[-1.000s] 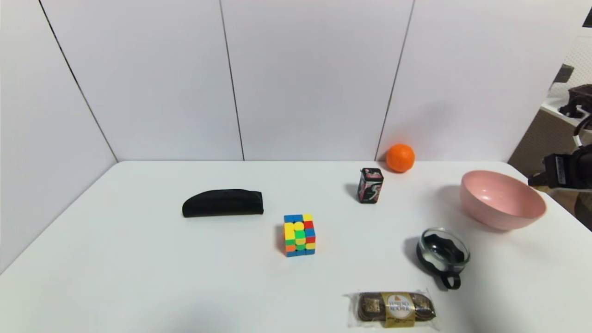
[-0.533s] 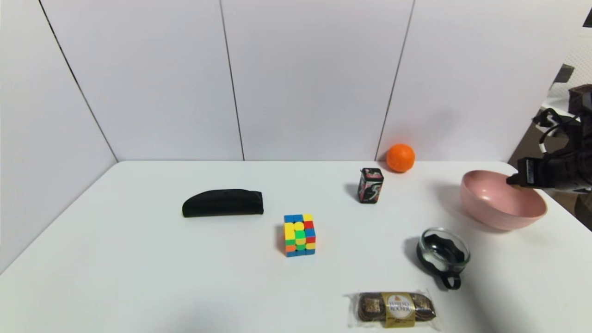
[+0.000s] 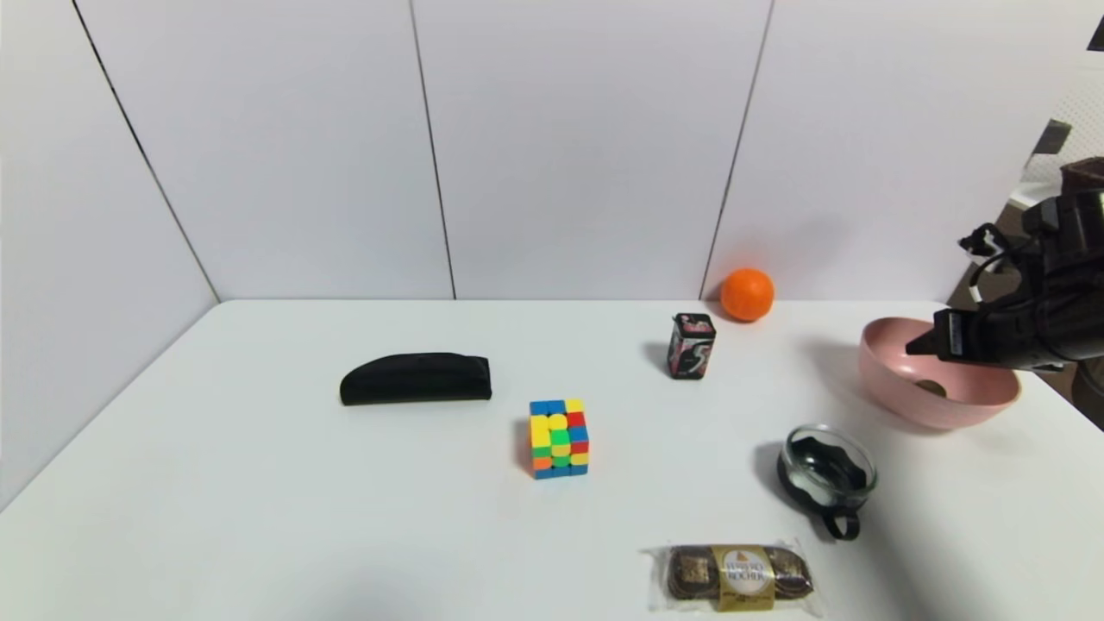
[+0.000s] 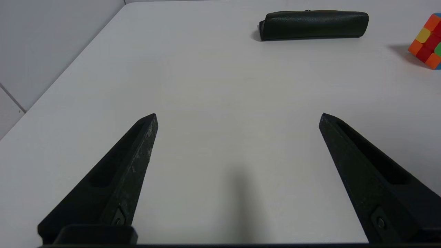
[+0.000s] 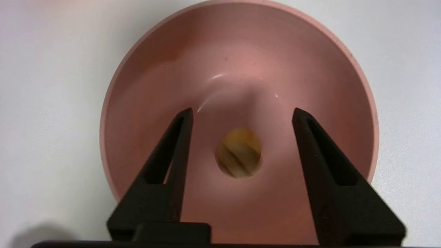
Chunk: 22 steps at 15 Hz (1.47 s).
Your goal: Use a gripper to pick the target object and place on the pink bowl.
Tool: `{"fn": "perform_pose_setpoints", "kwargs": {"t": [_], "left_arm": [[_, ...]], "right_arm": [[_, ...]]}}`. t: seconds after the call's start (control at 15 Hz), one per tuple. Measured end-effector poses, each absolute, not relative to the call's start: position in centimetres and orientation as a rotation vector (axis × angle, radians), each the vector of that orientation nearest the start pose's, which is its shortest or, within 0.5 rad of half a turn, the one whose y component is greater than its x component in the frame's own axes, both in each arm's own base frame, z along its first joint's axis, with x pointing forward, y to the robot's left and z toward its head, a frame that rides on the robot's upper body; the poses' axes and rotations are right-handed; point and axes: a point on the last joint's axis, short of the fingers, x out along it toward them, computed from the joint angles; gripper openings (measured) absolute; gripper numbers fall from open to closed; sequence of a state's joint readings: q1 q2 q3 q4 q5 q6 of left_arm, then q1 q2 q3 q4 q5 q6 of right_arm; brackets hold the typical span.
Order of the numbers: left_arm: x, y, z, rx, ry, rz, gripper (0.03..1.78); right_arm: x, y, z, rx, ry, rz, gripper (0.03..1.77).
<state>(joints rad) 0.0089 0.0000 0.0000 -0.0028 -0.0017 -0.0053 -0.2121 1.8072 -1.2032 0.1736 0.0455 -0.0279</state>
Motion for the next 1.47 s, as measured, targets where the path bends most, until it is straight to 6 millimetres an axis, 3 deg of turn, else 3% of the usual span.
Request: {"fn": "perform_pose_setpoints", "kwargs": {"t": [0.33,0.53,0.67,0.87,1.07,1.27,1.47], "left_arm": [[-2.3,0.0,7.6,-0.005,-0.003,0.007,1.69],[-2.3,0.0,7.6,-0.005,-0.003,0.007,1.69],[-2.3,0.0,7.6,-0.005,-0.003,0.007,1.69],[-2.3,0.0,7.6,-0.005,-0.003,0.007,1.69],[-2.3,0.0,7.6,-0.004,-0.003,0.008,1.69],[-2.3,0.0,7.6,-0.005,-0.003,0.008,1.69],[-2.3,0.0,7.6,-0.005,-0.003,0.008,1.69]], "right_arm": [[29.3,-6.3,21.1,0.062,0.698,-0.153,1.37],[24.4,-5.4,23.9,0.043,0.594,-0.163,1.47],[19.4,-4.3,24.4,0.033,0.514,-0.168,1.53],[11.5,-2.3,21.9,0.016,0.385,-0.157,1.58],[5.4,-0.6,18.4,-0.011,0.227,-0.112,1.63],[1.9,-0.2,14.3,-0.028,0.13,-0.082,1.65],[0.0,-0.1,10.6,-0.043,0.09,-0.063,1.67]]}}
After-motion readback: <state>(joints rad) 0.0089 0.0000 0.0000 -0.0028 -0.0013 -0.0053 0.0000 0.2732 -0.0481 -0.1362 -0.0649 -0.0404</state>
